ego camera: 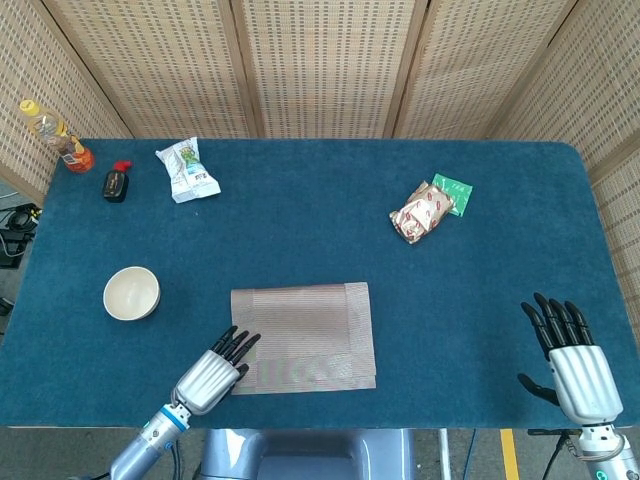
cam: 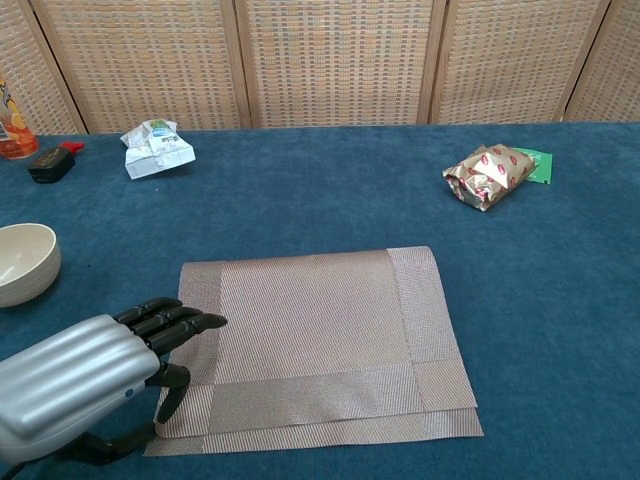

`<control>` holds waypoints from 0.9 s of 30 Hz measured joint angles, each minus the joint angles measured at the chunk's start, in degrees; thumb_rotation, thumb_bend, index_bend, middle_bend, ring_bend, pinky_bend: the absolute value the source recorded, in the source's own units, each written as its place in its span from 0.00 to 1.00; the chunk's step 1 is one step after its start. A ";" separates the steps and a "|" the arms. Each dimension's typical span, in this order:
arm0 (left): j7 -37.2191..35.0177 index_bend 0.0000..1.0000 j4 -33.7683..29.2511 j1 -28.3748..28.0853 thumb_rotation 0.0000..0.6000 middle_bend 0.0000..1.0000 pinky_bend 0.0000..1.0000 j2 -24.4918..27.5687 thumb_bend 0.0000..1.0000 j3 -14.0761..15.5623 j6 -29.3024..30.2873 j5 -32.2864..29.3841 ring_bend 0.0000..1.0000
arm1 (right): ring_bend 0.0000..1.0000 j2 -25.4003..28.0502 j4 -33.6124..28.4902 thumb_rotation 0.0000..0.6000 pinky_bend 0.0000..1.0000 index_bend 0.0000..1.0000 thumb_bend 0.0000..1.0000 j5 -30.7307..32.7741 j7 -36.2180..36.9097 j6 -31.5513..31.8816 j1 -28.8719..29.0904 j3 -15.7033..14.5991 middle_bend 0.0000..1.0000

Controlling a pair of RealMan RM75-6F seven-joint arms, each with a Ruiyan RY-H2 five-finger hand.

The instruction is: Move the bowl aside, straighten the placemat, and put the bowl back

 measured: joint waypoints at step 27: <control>-0.20 0.56 -6.24 -0.96 1.00 0.00 0.00 3.30 0.53 -1.97 1.25 -0.61 0.00 | 0.00 0.01 -0.02 1.00 0.00 0.00 0.02 -0.46 0.06 0.11 -0.07 -0.21 0.00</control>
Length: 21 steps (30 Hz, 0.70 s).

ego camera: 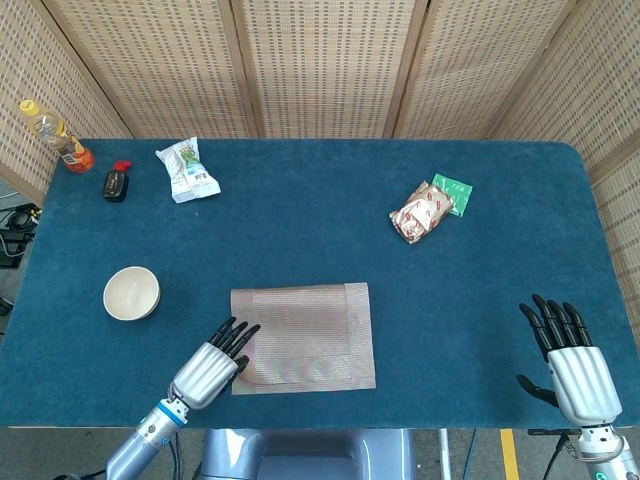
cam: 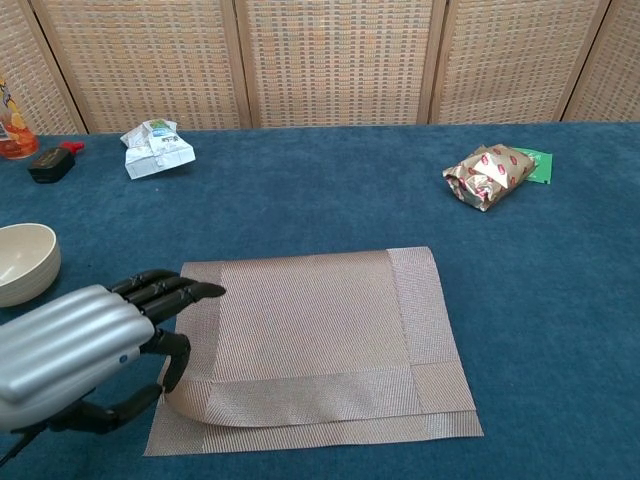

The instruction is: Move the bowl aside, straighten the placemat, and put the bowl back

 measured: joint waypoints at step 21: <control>4.01 0.58 -13.13 -12.02 1.00 0.00 0.00 11.94 0.53 -21.62 -6.90 -17.59 0.00 | 0.00 -0.87 1.44 1.00 0.00 0.00 0.02 4.94 -0.54 -2.69 1.22 2.09 0.00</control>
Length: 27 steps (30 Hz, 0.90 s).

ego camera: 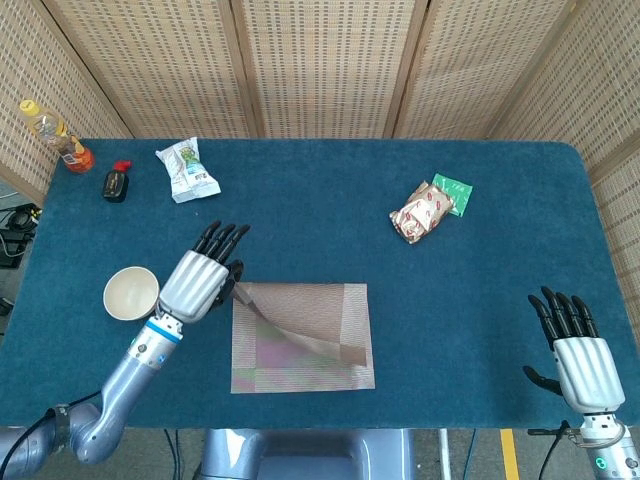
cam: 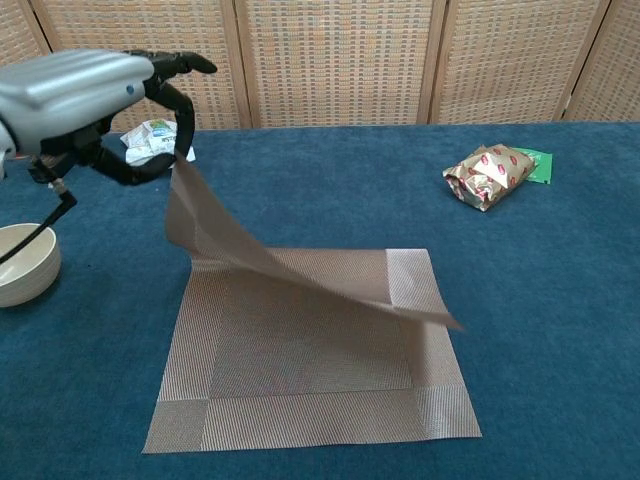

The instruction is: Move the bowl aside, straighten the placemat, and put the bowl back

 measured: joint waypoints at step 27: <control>-6.21 0.00 36.88 -16.02 1.00 0.00 0.00 -6.59 0.08 -4.30 -12.14 -20.14 0.00 | 0.00 -2.85 2.65 1.00 0.00 0.00 0.02 4.03 -3.15 -2.36 1.39 1.41 0.00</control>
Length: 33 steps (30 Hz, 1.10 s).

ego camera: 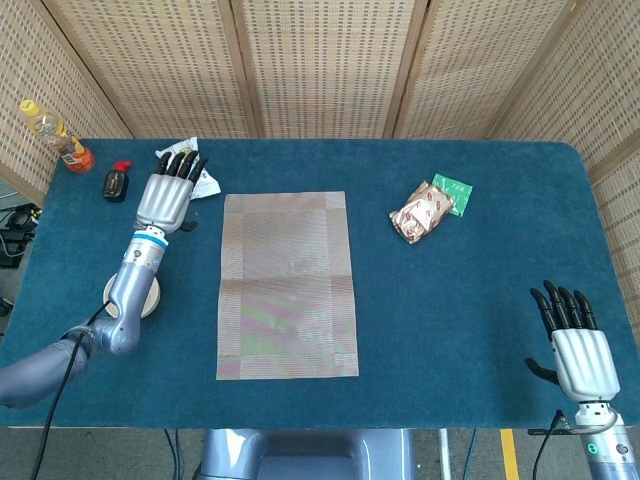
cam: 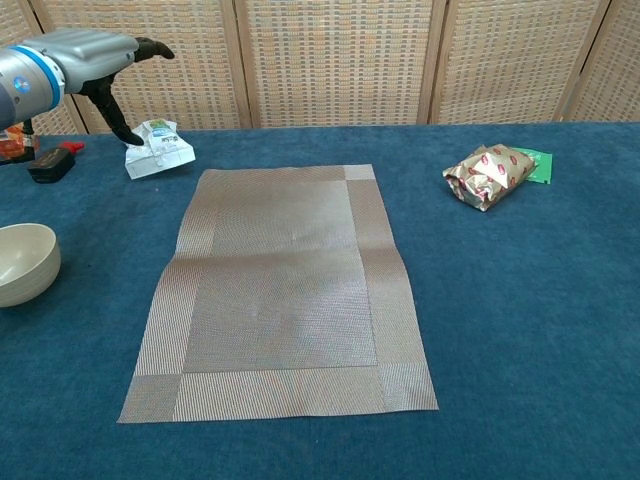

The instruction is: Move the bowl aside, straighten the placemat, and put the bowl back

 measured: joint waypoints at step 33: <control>-7.16 0.00 -34.30 37.66 1.00 0.00 0.00 19.20 0.09 25.01 41.32 24.76 0.00 | 0.00 -5.22 4.79 1.00 0.00 0.06 0.00 -11.06 -0.68 1.86 1.42 -4.07 0.00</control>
